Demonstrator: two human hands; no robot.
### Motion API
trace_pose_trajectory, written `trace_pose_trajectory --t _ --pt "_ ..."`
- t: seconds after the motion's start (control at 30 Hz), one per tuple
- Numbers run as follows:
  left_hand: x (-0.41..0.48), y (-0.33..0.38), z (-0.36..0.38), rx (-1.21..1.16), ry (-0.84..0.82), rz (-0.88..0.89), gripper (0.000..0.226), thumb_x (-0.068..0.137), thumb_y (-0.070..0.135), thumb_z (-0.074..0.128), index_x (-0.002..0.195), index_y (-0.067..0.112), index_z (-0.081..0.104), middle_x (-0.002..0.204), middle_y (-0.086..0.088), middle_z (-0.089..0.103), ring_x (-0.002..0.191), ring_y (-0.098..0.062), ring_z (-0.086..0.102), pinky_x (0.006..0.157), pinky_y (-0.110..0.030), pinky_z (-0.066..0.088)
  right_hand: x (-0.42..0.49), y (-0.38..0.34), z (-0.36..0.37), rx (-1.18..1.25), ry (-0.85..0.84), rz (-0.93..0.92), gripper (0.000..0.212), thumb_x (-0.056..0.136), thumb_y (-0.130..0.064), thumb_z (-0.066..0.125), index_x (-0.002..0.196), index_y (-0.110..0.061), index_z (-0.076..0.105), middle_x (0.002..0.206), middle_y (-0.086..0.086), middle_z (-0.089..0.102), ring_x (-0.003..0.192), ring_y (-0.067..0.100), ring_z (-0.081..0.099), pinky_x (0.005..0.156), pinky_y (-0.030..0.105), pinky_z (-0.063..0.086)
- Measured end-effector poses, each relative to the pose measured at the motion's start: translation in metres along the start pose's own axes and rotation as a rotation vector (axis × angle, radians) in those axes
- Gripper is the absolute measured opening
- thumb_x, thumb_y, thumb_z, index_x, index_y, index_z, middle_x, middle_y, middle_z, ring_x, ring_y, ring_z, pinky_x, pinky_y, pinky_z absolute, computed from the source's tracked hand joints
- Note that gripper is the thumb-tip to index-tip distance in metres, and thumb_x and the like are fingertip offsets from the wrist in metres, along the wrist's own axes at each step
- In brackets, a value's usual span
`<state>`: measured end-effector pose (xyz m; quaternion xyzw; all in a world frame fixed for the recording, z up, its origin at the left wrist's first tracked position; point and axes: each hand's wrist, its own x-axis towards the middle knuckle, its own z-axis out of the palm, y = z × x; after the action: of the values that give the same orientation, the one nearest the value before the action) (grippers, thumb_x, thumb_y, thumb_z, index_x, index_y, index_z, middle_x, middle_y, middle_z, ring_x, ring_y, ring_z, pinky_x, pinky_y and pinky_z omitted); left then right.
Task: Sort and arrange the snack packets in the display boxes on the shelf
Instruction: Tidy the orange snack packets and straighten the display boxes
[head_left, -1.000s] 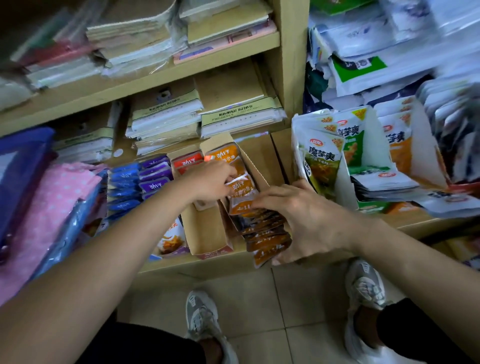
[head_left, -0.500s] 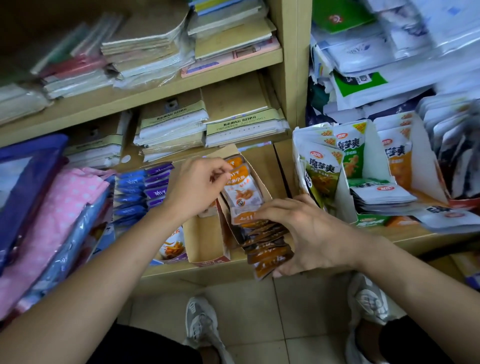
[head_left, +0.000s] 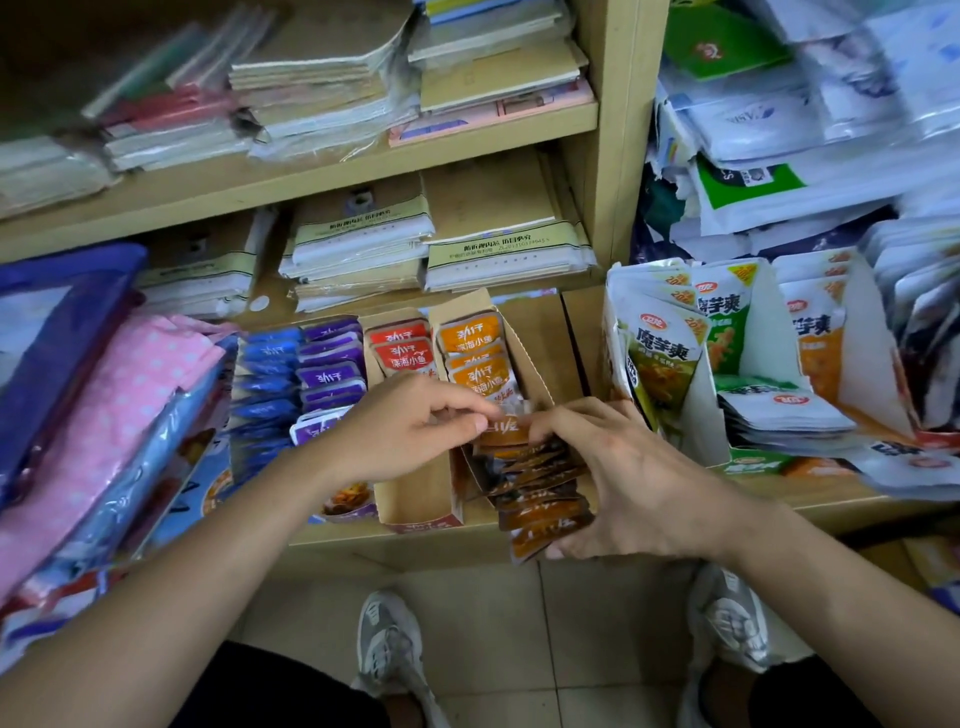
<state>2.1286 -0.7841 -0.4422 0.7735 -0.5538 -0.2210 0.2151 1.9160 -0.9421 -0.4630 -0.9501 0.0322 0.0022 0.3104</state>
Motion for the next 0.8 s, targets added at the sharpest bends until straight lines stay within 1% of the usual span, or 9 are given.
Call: trace_pose_trajectory --t 0.07,0.13,0.2,0.27,0.37,0.47,0.53,0.67,0.8 --pt "0.003 -0.002 -0.005 0.117 0.133 0.011 0.027 0.096 0.044 0.055 0.117 0.040 0.071 0.099 0.019 0.073 0.089 -0.001 0.063 0.075 -0.039 0.057 0.002 -0.002 -0.003 -0.006 -0.020 0.005 0.088 0.062 -0.060 0.086 0.130 -0.040 0.033 0.139 -0.016 0.039 0.112 -0.012 0.016 0.105 0.025 0.024" --pt "0.010 -0.002 -0.006 0.456 0.289 0.048 0.027 0.097 0.035 0.058 0.121 0.033 0.071 0.106 0.015 0.072 0.088 -0.003 0.050 0.061 -0.029 0.046 0.004 -0.003 -0.005 -0.011 -0.040 0.016 0.087 0.063 -0.059 0.086 0.129 -0.041 0.032 0.139 -0.016 0.039 0.111 -0.010 0.017 0.105 0.024 0.022" --pt "0.015 0.000 -0.003 0.672 0.303 -0.005 0.035 0.097 0.037 0.057 0.129 0.029 0.066 0.120 0.010 0.071 0.093 -0.010 0.047 0.055 -0.026 0.038 0.004 -0.004 -0.006 -0.003 -0.056 0.028 0.087 0.063 -0.058 0.086 0.129 -0.042 0.032 0.136 -0.016 0.040 0.108 -0.010 0.018 0.100 0.022 0.020" --pt "0.018 -0.001 0.006 0.746 0.284 -0.076 0.044 0.096 0.041 0.056 0.138 0.027 0.059 0.127 0.008 0.068 0.099 -0.014 0.047 0.060 -0.029 0.042 0.004 -0.005 -0.007 -0.004 -0.060 0.033 0.087 0.063 -0.058 0.086 0.130 -0.043 0.032 0.134 -0.016 0.041 0.102 -0.010 0.017 0.095 0.019 0.018" --pt "0.019 0.001 0.016 0.732 0.287 -0.132 0.052 0.096 0.042 0.059 0.144 0.024 0.052 0.130 0.005 0.066 0.103 -0.017 0.046 0.068 -0.032 0.042 0.005 -0.004 -0.006 -0.005 -0.069 0.034 0.088 0.064 -0.058 0.086 0.131 -0.042 0.032 0.132 -0.017 0.042 0.101 -0.009 0.019 0.091 0.018 0.015" --pt "0.024 0.001 0.018 0.614 0.259 -0.168 0.050 0.095 0.039 0.063 0.142 0.026 0.053 0.128 0.006 0.064 0.113 -0.017 0.050 0.067 -0.028 0.038 0.008 -0.001 -0.003 -0.012 -0.062 0.019 0.089 0.063 -0.062 0.085 0.131 -0.040 0.033 0.130 -0.016 0.046 0.117 -0.001 0.032 0.102 0.024 0.018" --pt "0.028 -0.003 0.016 0.589 0.222 -0.182 0.046 0.094 0.040 0.064 0.138 0.028 0.056 0.123 0.008 0.061 0.116 -0.016 0.055 0.071 -0.027 0.038 0.009 0.000 -0.001 -0.010 -0.062 0.018 0.090 0.063 -0.061 0.085 0.133 -0.039 0.033 0.131 -0.016 0.046 0.119 0.001 0.034 0.105 0.027 0.018" --pt "0.036 -0.002 0.011 0.567 0.201 -0.178 0.029 0.090 0.040 0.071 0.117 0.031 0.067 0.116 0.010 0.061 0.103 -0.013 0.062 0.075 -0.029 0.038 0.009 0.003 0.001 -0.020 -0.058 0.009 0.094 0.063 -0.065 0.083 0.137 -0.038 0.032 0.135 -0.013 0.047 0.125 0.004 0.036 0.110 0.033 0.020" --pt "0.043 0.000 0.002 0.527 0.185 -0.200 0.014 0.083 0.038 0.079 0.093 0.033 0.071 0.089 0.016 0.074 0.087 -0.008 0.069 0.077 -0.036 0.057 0.009 0.003 0.000 -0.030 -0.063 0.008 0.095 0.063 -0.065 0.083 0.139 -0.037 0.033 0.135 -0.013 0.048 0.125 0.005 0.036 0.110 0.037 0.025"
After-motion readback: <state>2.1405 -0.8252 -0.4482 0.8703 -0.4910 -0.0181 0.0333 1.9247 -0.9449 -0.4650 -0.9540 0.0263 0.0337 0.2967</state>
